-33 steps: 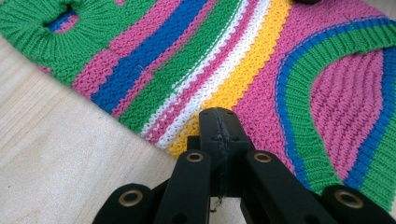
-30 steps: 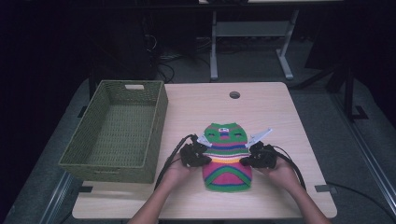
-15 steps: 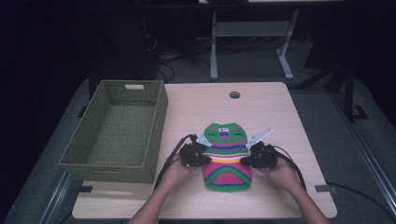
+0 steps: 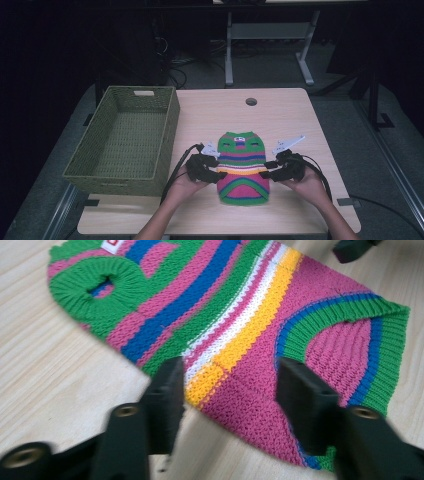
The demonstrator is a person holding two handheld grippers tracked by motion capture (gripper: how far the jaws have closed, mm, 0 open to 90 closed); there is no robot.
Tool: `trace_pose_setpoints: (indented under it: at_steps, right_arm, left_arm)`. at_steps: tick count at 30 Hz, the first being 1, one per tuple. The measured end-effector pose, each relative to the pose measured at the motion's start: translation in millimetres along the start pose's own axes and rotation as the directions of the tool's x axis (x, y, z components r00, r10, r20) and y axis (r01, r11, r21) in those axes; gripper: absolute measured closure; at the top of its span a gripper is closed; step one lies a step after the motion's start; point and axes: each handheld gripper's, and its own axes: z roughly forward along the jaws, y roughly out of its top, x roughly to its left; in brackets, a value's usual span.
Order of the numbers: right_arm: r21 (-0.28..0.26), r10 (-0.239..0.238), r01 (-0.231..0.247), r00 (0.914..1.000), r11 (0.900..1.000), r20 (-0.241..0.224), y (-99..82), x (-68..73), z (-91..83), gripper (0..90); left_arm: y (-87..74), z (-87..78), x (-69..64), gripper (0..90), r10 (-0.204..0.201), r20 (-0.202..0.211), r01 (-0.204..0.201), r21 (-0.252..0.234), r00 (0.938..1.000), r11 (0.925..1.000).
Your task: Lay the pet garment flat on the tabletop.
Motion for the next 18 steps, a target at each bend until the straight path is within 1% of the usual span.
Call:
trace_pose_setpoints:
  at_steps: [1, 2, 3, 4, 6, 7, 8, 12, 15, 16, 17, 18]
  right_arm:
    - [0.0, 0.0, 0.0, 1.0, 1.0, 0.0, 0.0, 0.0, 0.0, 49.0]
    - [-0.008, 0.0, 0.0, 1.0, 1.0, 0.005, -1.1, 0.4, -2.7, 44.7]
    - [-0.008, 0.0, 0.0, 1.0, 1.0, 0.005, -1.1, 0.4, -2.7, 44.7]
    - [-0.016, -0.001, 0.001, 1.0, 0.9999, 0.006, -2.2, -0.4, -4.6, 42.7]
    - [-0.015, 0.005, -0.004, 1.0, 0.9999, 0.006, -2.5, -0.4, -5.7, 41.5]
    - [-0.016, 0.006, -0.005, 0.9999, 0.9999, 0.009, -2.9, -0.5, -6.8, 40.6]
    - [-0.02, 0.008, -0.008, 1.0, 0.9998, 0.005, -4.0, -0.8, -8.3, 39.8]
    - [-0.013, 0.011, -0.011, 0.9999, 0.9999, 0.005, -6.3, -1.6, -10.7, 37.8]
    - [-0.019, 0.01, -0.01, 0.9999, 0.9998, 0.011, -8.7, -2.7, -11.7, 37.0]
    - [-0.017, 0.022, -0.022, 0.9996, 0.9996, 0.015, -11.9, -3.8, -12.8, 35.4]
    - [-0.017, 0.022, -0.022, 0.9996, 0.9996, 0.015, -11.9, -3.8, -12.8, 35.4]
    - [-0.013, 0.033, -0.033, 0.9993, 0.9994, 0.016, -15.0, -4.7, -13.8, 34.8]
  left_arm:
    - [-0.7, -1.0, -0.4, 42.0, -0.011, -0.004, 0.011, -0.008, 0.9999, 0.9999]
    - [-1.6, -2.8, -0.1, 36.6, -0.013, -0.005, 0.013, -0.015, 0.9999, 0.9998]
    - [-2.3, -3.9, 0.0, 36.6, -0.019, -0.006, 0.018, -0.02, 0.9998, 0.9996]
    - [-3.8, -5.6, -0.2, 33.1, -0.026, -0.003, 0.026, -0.028, 0.9997, 0.9993]
    - [-4.7, -6.4, -0.7, 32.0, -0.028, -0.009, 0.028, -0.028, 0.9996, 0.9992]
    - [-5.1, -6.7, -0.9, 30.1, -0.03, -0.014, 0.03, -0.023, 0.9995, 0.9993]
    - [-6.9, -7.6, -1.5, 27.6, -0.036, -0.01, 0.036, -0.019, 0.9993, 0.9992]
    - [-10.6, -8.8, -4.1, 27.1, -0.03, -0.016, 0.03, -0.026, 0.9994, 0.9992]
    - [-13.3, -9.9, -5.1, 26.2, -0.023, -0.025, 0.022, -0.026, 0.9994, 0.9994]
    - [-15.3, -10.7, -5.5, 25.2, -0.035, -0.021, 0.034, -0.029, 0.9992, 0.999]
    - [-15.3, -10.7, -5.5, 25.1, -0.035, -0.021, 0.034, -0.029, 0.9992, 0.999]
    - [-17.2, -12.5, -4.7, 24.8, -0.028, -0.031, 0.027, -0.031, 0.9991, 0.9991]
